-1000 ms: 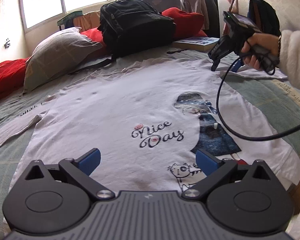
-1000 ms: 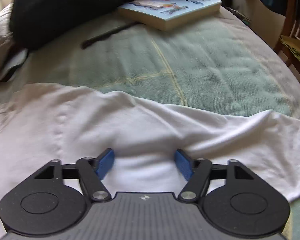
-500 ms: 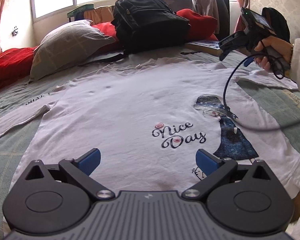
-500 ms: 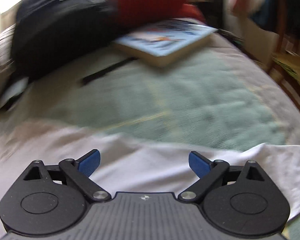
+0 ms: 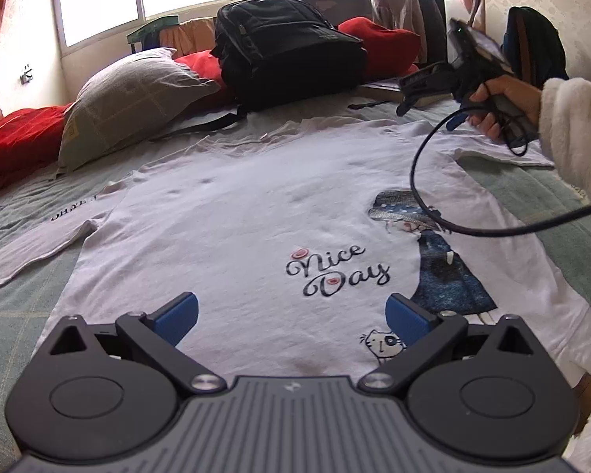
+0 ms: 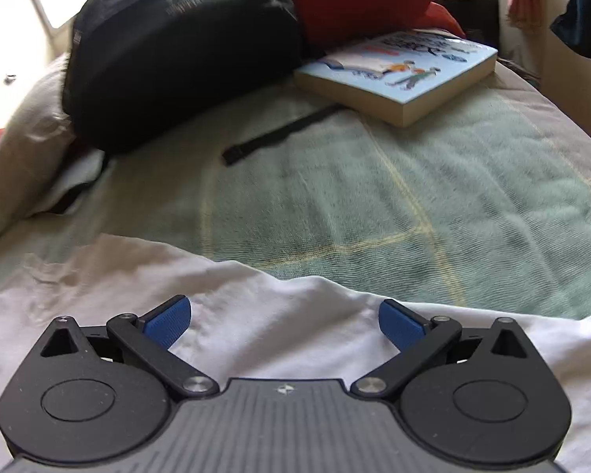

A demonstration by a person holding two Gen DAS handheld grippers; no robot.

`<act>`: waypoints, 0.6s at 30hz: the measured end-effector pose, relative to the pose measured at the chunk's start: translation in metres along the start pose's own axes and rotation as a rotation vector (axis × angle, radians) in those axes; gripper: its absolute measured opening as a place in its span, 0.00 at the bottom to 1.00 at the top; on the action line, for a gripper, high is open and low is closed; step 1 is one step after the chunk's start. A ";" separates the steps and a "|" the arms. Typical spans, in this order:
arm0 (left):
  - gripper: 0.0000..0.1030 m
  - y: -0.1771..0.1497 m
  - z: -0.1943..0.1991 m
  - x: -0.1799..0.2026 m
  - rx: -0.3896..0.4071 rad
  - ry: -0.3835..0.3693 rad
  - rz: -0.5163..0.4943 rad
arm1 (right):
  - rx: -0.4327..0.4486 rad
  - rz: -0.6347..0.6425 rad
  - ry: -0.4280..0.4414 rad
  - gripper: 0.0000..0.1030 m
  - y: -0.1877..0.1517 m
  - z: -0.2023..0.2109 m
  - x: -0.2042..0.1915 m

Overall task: Fold clothes
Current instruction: 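Press the open right gripper along the shirt edge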

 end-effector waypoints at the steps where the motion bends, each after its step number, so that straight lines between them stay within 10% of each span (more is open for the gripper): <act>1: 0.98 0.001 0.000 0.002 0.001 0.000 -0.005 | 0.008 0.012 0.017 1.00 -0.002 0.009 0.002; 10: 0.98 0.006 0.003 0.027 0.004 -0.022 -0.052 | -0.078 -0.027 -0.099 1.00 -0.036 0.078 0.085; 18: 0.98 0.007 0.002 0.050 -0.006 -0.021 -0.116 | -0.096 -0.146 -0.263 1.00 -0.047 0.055 0.179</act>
Point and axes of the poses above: each gripper's, at about its wrist camera, not at the fingertips, and z roughly against the way its jaws point, x to its right, y to its top, the point moved 7 cm from there along -z, roughly the way its jaws point, and after that the axes turned 11 degrees about -x, right-handed, at the moved point
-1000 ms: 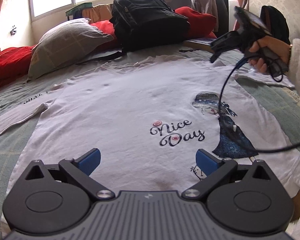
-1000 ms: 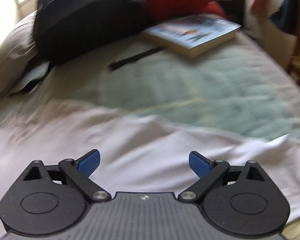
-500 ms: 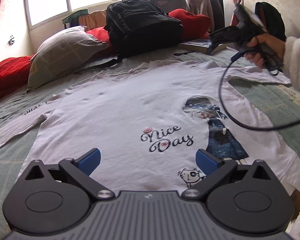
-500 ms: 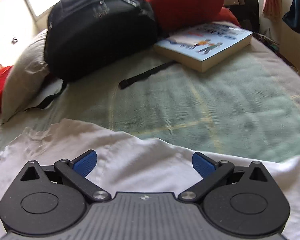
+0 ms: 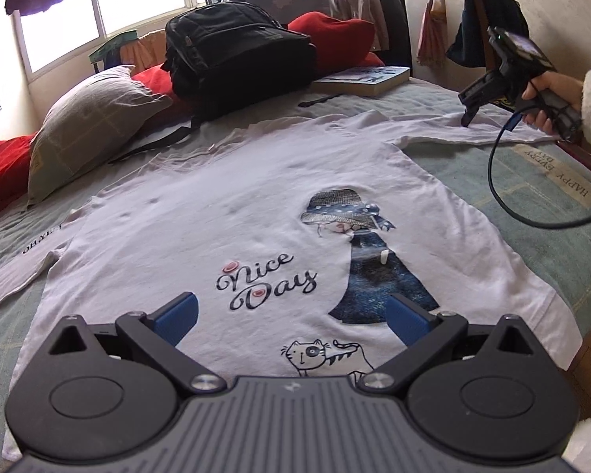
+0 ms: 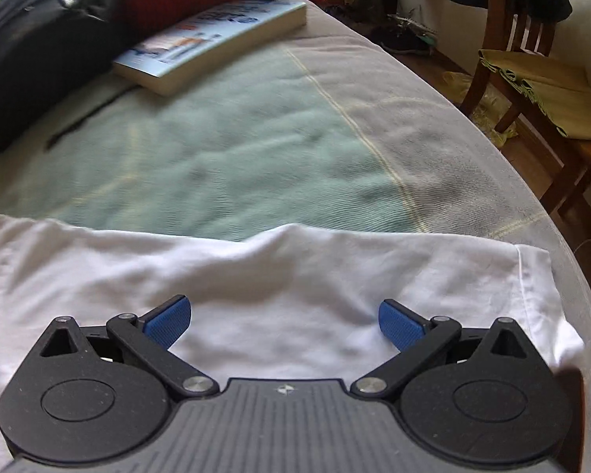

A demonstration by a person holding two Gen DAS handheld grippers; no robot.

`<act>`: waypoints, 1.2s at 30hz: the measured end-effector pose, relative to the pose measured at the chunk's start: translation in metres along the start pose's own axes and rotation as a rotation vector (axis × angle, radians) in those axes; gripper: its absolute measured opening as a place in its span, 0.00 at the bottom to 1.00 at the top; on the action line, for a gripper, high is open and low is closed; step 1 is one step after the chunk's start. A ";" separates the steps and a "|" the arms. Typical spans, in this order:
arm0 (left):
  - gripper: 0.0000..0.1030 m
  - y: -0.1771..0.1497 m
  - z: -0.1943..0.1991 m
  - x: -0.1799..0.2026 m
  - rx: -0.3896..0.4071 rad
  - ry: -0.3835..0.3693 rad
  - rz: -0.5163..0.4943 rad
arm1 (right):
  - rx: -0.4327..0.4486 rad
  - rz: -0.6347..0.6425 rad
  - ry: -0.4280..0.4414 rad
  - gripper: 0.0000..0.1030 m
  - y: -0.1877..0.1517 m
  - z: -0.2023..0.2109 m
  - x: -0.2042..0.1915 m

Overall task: Fold clothes
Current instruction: 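Press the open right gripper along the shirt edge, then slide the open right gripper along the shirt hem edge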

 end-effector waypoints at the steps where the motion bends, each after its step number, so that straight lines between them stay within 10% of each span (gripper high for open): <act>1: 0.98 0.000 0.001 0.000 0.001 0.004 -0.002 | 0.011 0.002 -0.010 1.00 0.001 -0.004 0.005; 9: 0.98 -0.002 -0.001 -0.002 -0.009 0.014 0.006 | 0.046 -0.246 -0.094 1.00 0.009 0.009 0.073; 15: 0.98 0.000 -0.004 0.001 -0.017 0.017 -0.003 | 0.023 -0.092 0.011 1.00 0.006 0.014 0.010; 20: 0.98 -0.002 -0.003 -0.002 -0.015 0.019 0.009 | 0.042 -0.063 -0.138 1.00 0.027 -0.017 0.005; 26: 0.98 -0.003 0.001 -0.001 -0.003 0.022 0.013 | 0.134 -0.114 -0.052 1.00 0.036 0.015 0.017; 36: 0.98 -0.007 0.009 0.016 0.006 0.020 -0.026 | 0.035 -0.067 0.099 1.00 0.001 0.010 0.055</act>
Point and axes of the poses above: each gripper's, at about its wrist camera, not at the fingertips, and z roughly against the way its jaws point, x to its right, y to its top, the point moved 7 cm from there along -z, roughly the way its jaws point, and after that the axes turned 11 degrees about -x, right-handed, at the moved point
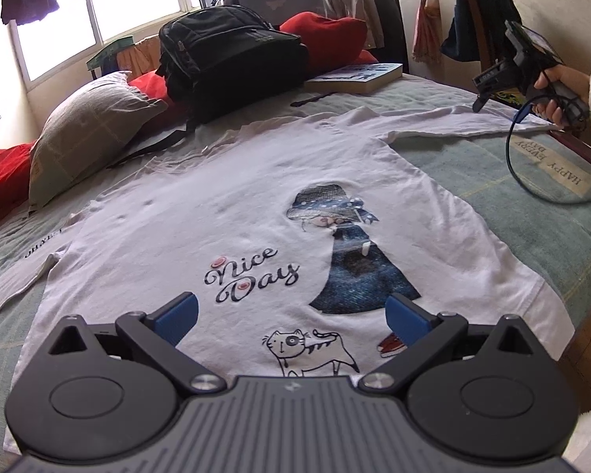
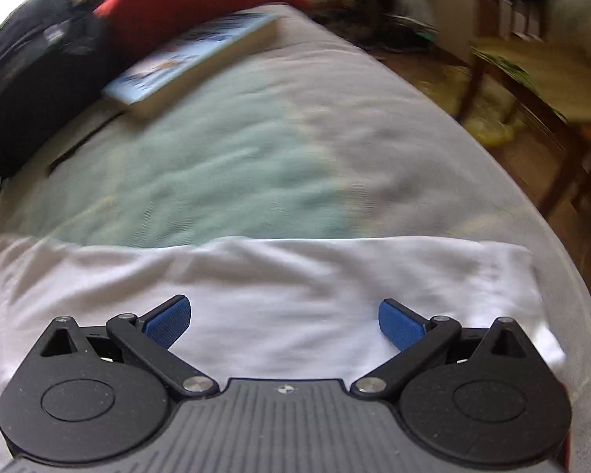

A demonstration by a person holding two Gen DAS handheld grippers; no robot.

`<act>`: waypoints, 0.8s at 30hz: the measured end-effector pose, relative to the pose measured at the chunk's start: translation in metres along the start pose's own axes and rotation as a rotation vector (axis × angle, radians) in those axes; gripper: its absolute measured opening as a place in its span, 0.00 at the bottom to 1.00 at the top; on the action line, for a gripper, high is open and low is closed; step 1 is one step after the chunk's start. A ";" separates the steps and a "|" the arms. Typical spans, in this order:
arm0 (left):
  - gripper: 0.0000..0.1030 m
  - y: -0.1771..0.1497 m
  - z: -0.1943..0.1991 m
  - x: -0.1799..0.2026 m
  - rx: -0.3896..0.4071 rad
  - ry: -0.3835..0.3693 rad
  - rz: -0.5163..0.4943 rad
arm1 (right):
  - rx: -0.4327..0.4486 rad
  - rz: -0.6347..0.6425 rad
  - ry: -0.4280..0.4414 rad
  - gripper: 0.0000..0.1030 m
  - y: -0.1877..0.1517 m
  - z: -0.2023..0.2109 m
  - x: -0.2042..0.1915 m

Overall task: Fold clothes
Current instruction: 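Slide the open right gripper along the shirt hem edge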

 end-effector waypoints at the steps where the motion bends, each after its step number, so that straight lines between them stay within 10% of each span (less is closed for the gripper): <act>1: 0.98 0.000 0.002 0.002 0.003 0.003 -0.005 | 0.006 -0.026 -0.002 1.00 0.000 -0.002 0.011; 4: 0.98 0.002 0.008 0.006 0.016 0.010 -0.010 | 0.043 -0.119 -0.063 1.00 0.003 0.014 0.041; 12: 0.98 0.001 0.014 0.028 0.014 0.003 -0.053 | -0.003 0.008 0.123 1.00 -0.020 0.030 0.012; 24: 0.98 -0.003 0.024 0.037 0.016 0.011 -0.044 | 0.042 0.106 -0.100 1.00 -0.034 0.034 0.020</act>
Point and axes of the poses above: each gripper's, at about its wrist camera, not at the fingertips, and z roughly against the way its jaws point, x to its right, y to its top, the point moved 7 cm from there along -z, roughly the way its jaws point, and after that the axes turned 11 degrees about -x, right-handed, at the moved point
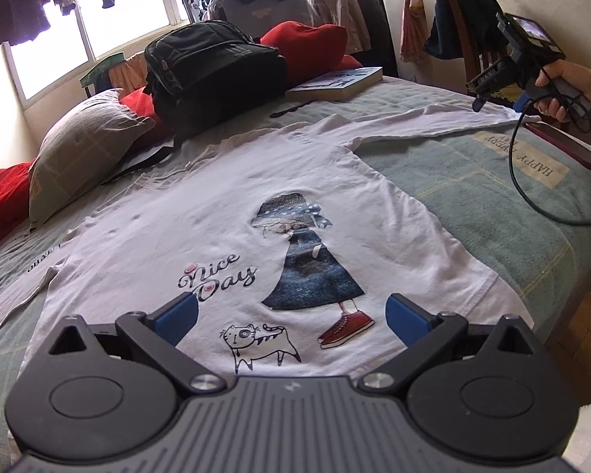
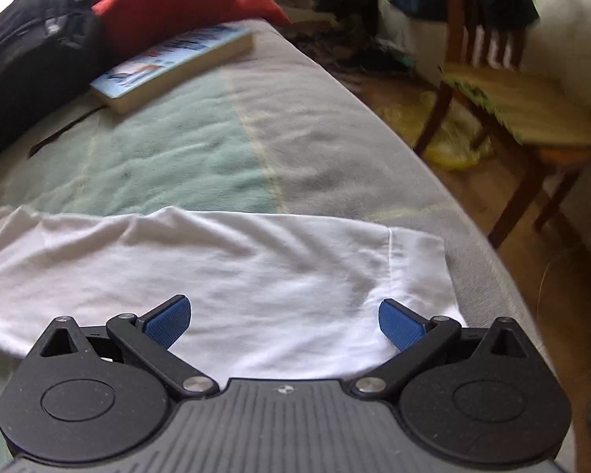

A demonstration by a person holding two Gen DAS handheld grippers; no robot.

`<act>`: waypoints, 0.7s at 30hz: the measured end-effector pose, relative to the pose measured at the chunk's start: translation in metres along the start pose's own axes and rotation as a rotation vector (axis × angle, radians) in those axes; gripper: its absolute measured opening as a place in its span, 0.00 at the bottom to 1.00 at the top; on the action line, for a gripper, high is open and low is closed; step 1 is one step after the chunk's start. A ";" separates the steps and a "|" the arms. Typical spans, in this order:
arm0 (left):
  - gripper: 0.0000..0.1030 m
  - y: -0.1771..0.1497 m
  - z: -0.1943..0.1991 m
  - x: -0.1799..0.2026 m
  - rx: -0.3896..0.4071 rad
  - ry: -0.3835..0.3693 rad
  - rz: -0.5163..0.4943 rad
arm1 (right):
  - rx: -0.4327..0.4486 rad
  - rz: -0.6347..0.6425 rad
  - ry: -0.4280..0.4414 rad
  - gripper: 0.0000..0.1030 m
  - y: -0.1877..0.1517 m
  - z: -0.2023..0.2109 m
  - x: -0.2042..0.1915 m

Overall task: Fold clothes
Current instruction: 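Slide the open right gripper along the shirt hem edge, then lift the right gripper and move it back over the shirt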

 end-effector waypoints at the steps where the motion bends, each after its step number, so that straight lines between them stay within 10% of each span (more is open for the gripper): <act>1: 0.98 0.000 0.001 0.001 0.002 -0.001 -0.003 | 0.013 0.019 0.008 1.00 -0.002 0.006 -0.003; 21: 0.98 -0.008 0.012 -0.006 0.026 0.007 0.008 | -0.029 0.085 0.047 1.00 -0.024 -0.016 -0.058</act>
Point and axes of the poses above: each gripper's, at about its wrist camera, not at the fingertips, and z roughly against the way its jaws point, x to its right, y to its top, the point moved 7 cm from there along -z, roughly the way its jaws point, and after that the axes turned 11 degrees about -x, right-handed, at the moved point
